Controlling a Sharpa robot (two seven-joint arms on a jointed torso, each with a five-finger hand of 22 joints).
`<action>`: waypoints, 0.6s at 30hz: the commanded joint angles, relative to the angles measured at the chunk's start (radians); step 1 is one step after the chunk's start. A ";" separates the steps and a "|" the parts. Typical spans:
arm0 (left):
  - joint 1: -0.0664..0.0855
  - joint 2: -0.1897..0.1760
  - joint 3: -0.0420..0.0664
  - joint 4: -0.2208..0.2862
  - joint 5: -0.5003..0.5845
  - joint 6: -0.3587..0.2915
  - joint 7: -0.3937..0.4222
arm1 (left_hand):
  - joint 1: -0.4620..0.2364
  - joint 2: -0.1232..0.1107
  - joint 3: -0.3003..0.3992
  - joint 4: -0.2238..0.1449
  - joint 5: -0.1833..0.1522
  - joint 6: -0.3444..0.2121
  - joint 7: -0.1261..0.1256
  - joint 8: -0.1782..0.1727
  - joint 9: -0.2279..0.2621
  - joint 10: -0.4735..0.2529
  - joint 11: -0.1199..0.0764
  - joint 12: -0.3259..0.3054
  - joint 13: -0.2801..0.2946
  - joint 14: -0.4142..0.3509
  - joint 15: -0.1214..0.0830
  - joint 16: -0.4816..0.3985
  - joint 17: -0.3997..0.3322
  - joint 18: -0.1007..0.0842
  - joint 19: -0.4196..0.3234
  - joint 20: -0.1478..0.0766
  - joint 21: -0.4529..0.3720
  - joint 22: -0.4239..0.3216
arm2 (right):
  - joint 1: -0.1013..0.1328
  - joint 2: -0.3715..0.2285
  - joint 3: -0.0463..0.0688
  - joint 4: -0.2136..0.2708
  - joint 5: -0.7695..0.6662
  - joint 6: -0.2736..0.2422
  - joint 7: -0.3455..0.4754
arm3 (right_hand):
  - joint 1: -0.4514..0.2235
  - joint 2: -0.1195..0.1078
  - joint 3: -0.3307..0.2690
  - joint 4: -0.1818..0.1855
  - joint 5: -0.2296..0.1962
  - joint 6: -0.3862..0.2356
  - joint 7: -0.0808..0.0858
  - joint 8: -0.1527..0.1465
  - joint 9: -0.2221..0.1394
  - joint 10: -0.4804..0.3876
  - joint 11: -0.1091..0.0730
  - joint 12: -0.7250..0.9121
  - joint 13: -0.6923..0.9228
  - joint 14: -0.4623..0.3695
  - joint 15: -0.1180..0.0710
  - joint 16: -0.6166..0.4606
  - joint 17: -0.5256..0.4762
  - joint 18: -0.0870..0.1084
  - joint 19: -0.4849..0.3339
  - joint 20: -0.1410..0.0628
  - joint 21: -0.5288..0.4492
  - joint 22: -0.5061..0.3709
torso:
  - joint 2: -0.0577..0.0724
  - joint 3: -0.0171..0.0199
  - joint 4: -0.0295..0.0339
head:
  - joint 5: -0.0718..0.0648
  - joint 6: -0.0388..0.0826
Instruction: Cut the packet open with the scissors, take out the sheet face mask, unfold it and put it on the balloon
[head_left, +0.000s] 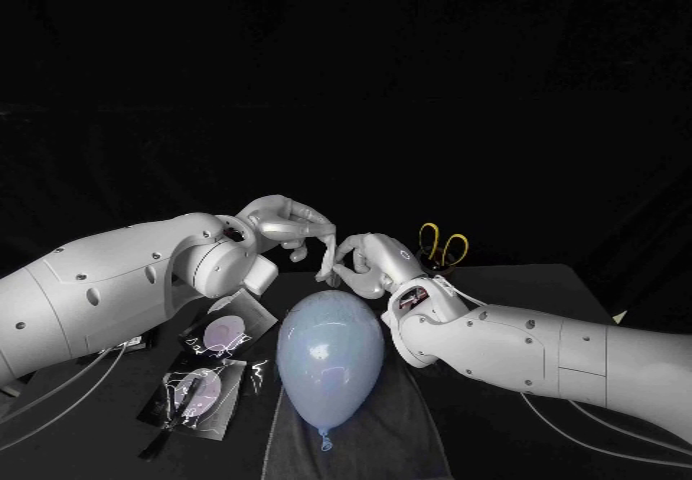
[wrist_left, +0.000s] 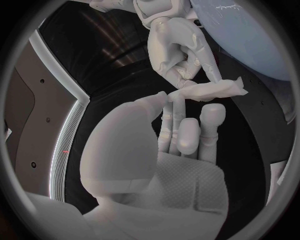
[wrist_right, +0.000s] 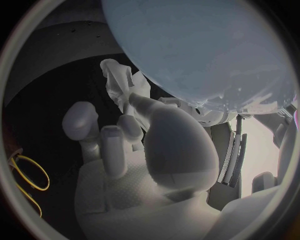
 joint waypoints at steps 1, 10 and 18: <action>0.001 0.000 0.001 0.006 0.016 0.014 0.007 | 0.007 -0.001 0.007 -0.001 0.004 0.008 0.000 0.003 0.034 0.008 0.001 -0.003 -0.002 0.006 0.000 0.006 0.000 -0.003 0.008 -0.002 0.003 0.002 | 0.000 0.003 0.001 -0.002 0.004 -0.022 0.014 | -0.010 0.007 0.004 0.006 -0.003 0.008 -0.002 0.006 0.000 0.008 -0.002 0.004 0.001 0.066 -0.009 0.006 0.122 0.002 0.010 -0.001 0.005 0.083 | -0.001 0.0006 0.0009 | -0.001 -0.001; 0.001 -0.002 0.001 0.005 0.018 0.010 0.006 | 0.007 -0.002 0.008 0.000 0.004 0.008 0.000 0.003 0.035 0.009 0.001 -0.004 -0.002 0.006 0.000 0.005 -0.001 -0.003 0.007 -0.002 0.003 0.002 | 0.000 -0.002 0.001 0.003 0.033 -0.051 0.041 | 0.000 0.085 0.102 -0.005 0.046 0.009 -0.012 0.039 0.012 0.050 -0.014 0.023 0.030 0.075 -0.022 0.013 0.143 -0.005 0.031 -0.014 0.045 0.101 | -0.001 0.0006 -0.0002 | -0.002 -0.002; 0.001 -0.002 0.001 0.003 0.019 0.007 0.006 | 0.007 -0.002 0.009 0.000 0.004 0.008 0.000 0.003 0.037 0.009 0.001 -0.005 -0.003 0.006 0.000 0.005 -0.003 -0.003 0.008 -0.002 0.003 0.002 | 0.000 -0.007 0.001 0.008 0.096 -0.085 0.090 | -0.021 0.091 0.217 -0.051 0.021 0.037 -0.025 0.074 0.028 0.157 -0.025 0.111 0.141 0.089 -0.032 0.029 0.187 -0.019 0.065 -0.025 0.133 0.136 | -0.001 0.0010 -0.0005 | -0.003 -0.002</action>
